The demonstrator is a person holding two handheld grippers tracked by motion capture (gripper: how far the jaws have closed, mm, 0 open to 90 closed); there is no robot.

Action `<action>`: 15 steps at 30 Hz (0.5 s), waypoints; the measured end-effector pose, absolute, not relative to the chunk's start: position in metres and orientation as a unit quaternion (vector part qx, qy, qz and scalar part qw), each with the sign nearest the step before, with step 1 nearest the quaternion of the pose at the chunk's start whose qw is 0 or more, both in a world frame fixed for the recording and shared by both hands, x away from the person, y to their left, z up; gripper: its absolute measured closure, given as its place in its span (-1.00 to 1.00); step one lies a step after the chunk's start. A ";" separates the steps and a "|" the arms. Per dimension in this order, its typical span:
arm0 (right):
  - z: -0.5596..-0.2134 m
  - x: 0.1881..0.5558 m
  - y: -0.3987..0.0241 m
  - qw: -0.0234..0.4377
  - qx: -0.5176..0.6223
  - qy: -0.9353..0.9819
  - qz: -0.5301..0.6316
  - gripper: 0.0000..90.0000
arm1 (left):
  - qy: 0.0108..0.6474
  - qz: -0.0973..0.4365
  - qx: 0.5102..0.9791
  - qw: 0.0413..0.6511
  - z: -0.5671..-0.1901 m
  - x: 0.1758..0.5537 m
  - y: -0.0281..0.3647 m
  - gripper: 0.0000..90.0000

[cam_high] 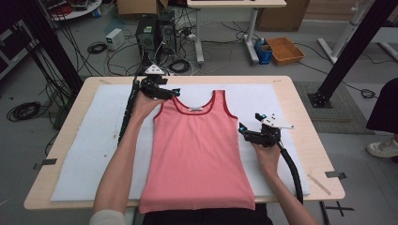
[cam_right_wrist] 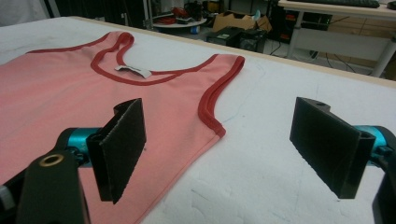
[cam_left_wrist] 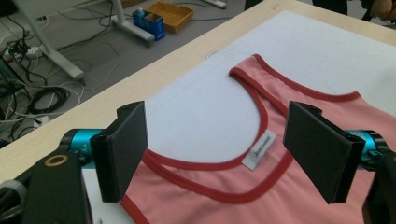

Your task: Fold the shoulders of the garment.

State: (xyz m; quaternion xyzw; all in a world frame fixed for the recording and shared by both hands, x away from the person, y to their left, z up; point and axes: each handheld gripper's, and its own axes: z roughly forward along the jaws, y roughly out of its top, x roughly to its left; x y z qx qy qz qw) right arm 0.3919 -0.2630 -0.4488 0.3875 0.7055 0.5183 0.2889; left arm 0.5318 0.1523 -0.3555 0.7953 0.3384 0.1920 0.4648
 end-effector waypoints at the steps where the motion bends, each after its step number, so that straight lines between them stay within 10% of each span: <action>1: -0.449 0.392 -0.263 0.289 0.387 0.705 0.519 -0.60 | 0.343 0.196 0.790 0.469 -0.354 0.536 0.152 -0.50; 15: -0.449 0.392 -0.262 0.289 0.384 0.709 0.517 -0.60 | 0.404 0.197 0.799 0.400 -0.393 0.594 0.160 -0.29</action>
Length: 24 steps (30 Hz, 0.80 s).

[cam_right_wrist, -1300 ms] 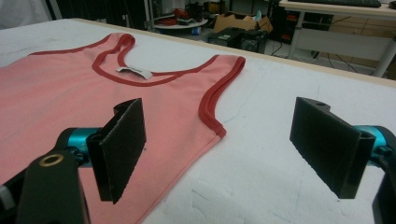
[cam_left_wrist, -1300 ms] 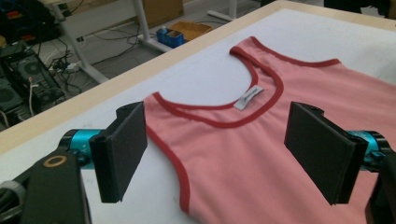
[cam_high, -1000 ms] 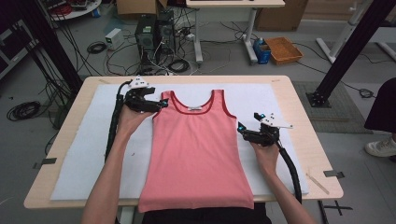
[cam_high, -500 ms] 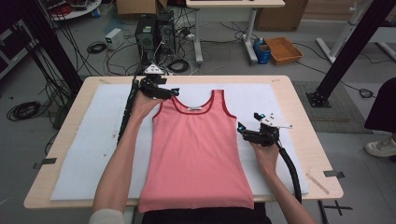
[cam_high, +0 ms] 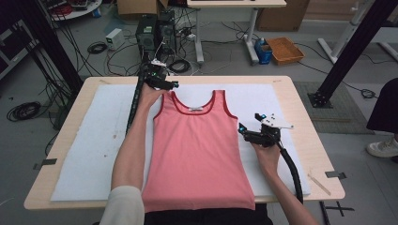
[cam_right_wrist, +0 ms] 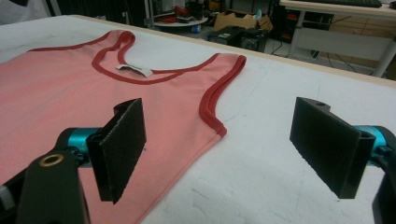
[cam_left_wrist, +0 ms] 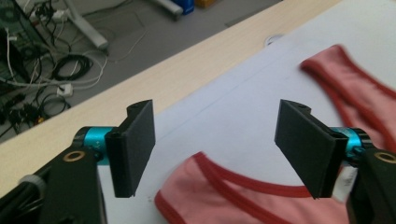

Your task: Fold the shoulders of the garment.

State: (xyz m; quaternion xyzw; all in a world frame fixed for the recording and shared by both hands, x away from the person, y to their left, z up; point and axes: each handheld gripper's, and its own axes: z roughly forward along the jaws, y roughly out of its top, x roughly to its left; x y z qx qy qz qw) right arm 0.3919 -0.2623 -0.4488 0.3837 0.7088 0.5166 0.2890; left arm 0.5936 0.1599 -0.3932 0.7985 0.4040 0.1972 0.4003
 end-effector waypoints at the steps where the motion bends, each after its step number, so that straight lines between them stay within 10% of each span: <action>1: -0.449 0.392 -0.262 0.289 0.384 0.709 0.516 -0.60 | 0.404 0.198 0.800 0.397 -0.398 0.596 0.160 -0.24; 24: -0.449 0.392 -0.262 0.289 0.384 0.709 0.516 -0.60 | 0.404 0.176 0.817 0.372 -0.440 0.611 0.159 0.11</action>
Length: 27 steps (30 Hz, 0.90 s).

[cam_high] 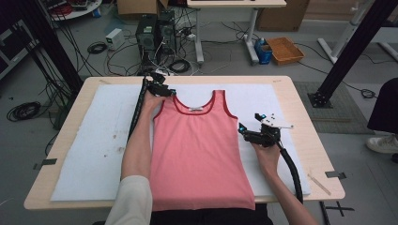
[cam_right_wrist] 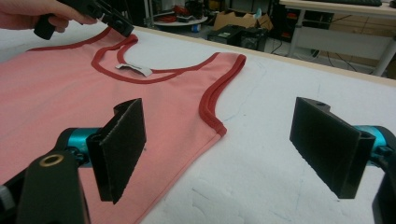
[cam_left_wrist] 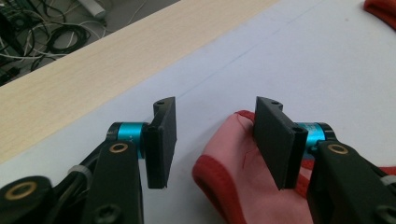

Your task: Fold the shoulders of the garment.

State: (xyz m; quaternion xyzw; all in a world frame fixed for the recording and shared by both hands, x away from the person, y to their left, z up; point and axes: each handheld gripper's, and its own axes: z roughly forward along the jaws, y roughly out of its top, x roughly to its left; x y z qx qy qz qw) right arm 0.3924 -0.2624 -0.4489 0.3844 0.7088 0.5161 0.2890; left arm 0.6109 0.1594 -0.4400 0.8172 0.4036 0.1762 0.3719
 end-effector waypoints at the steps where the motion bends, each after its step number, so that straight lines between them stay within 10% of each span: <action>1: -0.449 0.392 -0.262 0.289 0.385 0.709 0.515 -0.60 | 0.405 0.174 0.818 0.369 -0.442 0.611 0.159 0.12; 16: -0.449 0.392 -0.262 0.288 0.385 0.710 0.514 -0.60 | 0.366 0.170 0.836 0.373 -0.440 0.609 0.151 0.82; 27: -0.449 0.392 -0.262 0.291 0.384 0.711 0.512 -0.60 | 0.340 0.168 0.836 0.397 -0.409 0.595 0.150 0.85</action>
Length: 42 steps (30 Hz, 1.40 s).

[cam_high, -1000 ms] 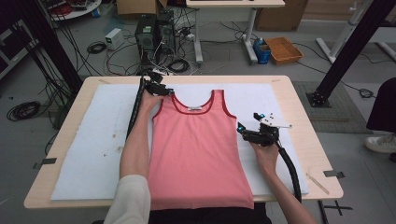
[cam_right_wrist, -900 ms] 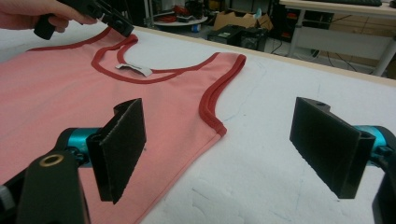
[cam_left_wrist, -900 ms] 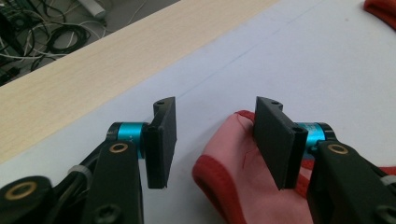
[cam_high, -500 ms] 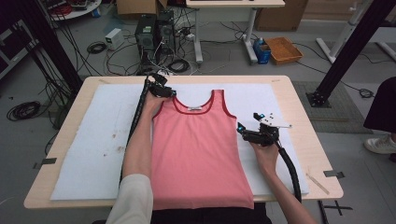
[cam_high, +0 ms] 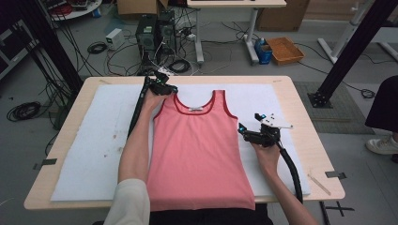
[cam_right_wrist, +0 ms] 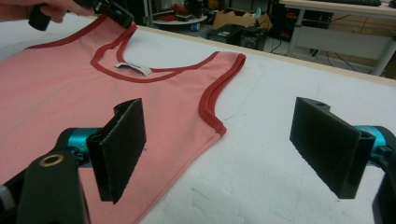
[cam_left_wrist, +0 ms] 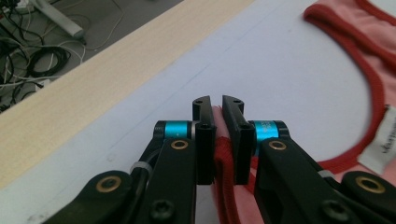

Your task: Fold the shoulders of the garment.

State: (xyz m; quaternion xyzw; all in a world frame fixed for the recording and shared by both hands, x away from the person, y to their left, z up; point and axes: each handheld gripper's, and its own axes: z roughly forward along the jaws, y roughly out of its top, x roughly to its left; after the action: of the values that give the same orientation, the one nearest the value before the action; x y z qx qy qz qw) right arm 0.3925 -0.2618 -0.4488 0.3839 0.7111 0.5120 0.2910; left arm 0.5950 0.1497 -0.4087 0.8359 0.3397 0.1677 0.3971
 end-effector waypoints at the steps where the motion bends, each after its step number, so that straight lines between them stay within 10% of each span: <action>1: -0.449 0.392 -0.262 0.292 0.384 0.711 0.511 -0.60 | 0.333 0.167 0.838 0.399 -0.404 0.592 0.149 0.85; 42: -0.449 0.392 -0.260 0.295 0.384 0.712 0.508 -0.60 | 0.234 0.063 0.858 0.454 -0.444 0.408 0.141 0.84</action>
State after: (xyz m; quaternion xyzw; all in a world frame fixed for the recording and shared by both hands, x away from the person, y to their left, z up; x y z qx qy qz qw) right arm 0.3921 -0.2604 -0.4488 0.3836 0.7124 0.5084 0.2946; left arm 0.4077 0.1408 -0.4435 0.8575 0.2341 0.0625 0.4538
